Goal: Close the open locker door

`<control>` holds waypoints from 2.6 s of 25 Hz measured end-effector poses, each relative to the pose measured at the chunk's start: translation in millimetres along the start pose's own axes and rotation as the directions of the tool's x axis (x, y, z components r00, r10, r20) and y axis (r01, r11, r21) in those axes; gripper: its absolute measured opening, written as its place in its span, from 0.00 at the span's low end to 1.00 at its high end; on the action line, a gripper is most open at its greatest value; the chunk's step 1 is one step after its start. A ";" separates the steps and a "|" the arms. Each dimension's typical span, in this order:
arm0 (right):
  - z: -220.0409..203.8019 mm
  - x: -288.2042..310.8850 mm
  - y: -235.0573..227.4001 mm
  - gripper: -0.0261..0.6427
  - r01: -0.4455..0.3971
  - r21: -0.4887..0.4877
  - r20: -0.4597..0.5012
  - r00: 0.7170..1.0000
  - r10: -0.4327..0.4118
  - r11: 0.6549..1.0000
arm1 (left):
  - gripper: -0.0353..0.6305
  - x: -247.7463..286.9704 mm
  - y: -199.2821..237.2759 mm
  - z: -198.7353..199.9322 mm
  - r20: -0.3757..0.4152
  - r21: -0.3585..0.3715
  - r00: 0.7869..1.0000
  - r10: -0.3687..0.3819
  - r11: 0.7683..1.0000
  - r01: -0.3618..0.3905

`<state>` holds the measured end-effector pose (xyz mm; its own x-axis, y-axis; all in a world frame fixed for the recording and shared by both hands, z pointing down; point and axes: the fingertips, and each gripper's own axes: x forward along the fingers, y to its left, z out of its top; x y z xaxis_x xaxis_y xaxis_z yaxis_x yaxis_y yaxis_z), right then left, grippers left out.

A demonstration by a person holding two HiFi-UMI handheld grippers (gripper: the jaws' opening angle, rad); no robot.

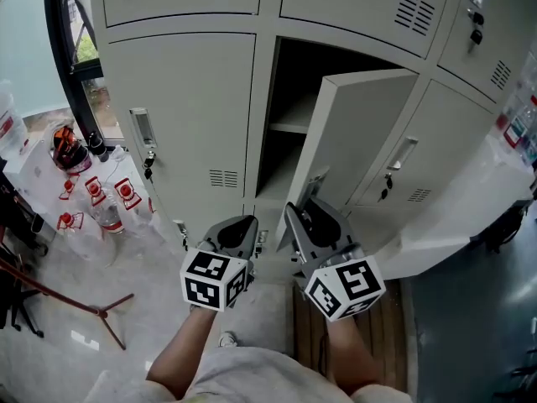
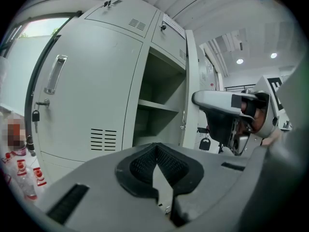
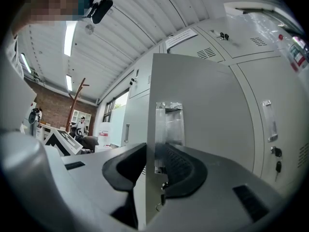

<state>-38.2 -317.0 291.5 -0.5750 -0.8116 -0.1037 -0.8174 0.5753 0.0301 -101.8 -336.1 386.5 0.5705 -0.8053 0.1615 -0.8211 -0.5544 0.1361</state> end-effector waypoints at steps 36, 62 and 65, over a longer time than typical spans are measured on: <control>-12.2 92.5 -17.8 0.19 0.201 -0.010 0.002 0.980 -0.201 0.979 | 0.06 29.2 51.9 22.9 0.006 0.058 0.983 -0.184 0.981 0.183; -20.2 140.1 -42.8 0.18 0.214 -0.021 -0.003 0.977 -0.215 0.977 | 0.06 62.0 78.9 27.5 0.014 0.049 0.979 -0.204 0.978 0.203; -20.3 141.0 -44.3 0.18 0.181 0.010 0.000 0.984 -0.181 0.984 | 0.06 64.6 79.6 28.1 0.012 0.051 0.979 -0.205 0.978 0.204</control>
<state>-83.8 -459.0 295.8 -0.4179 -0.9020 -0.1079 -0.9074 0.4203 0.0005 -130.8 -438.2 380.2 0.7261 -0.6773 0.1183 -0.6876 -0.7168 0.1160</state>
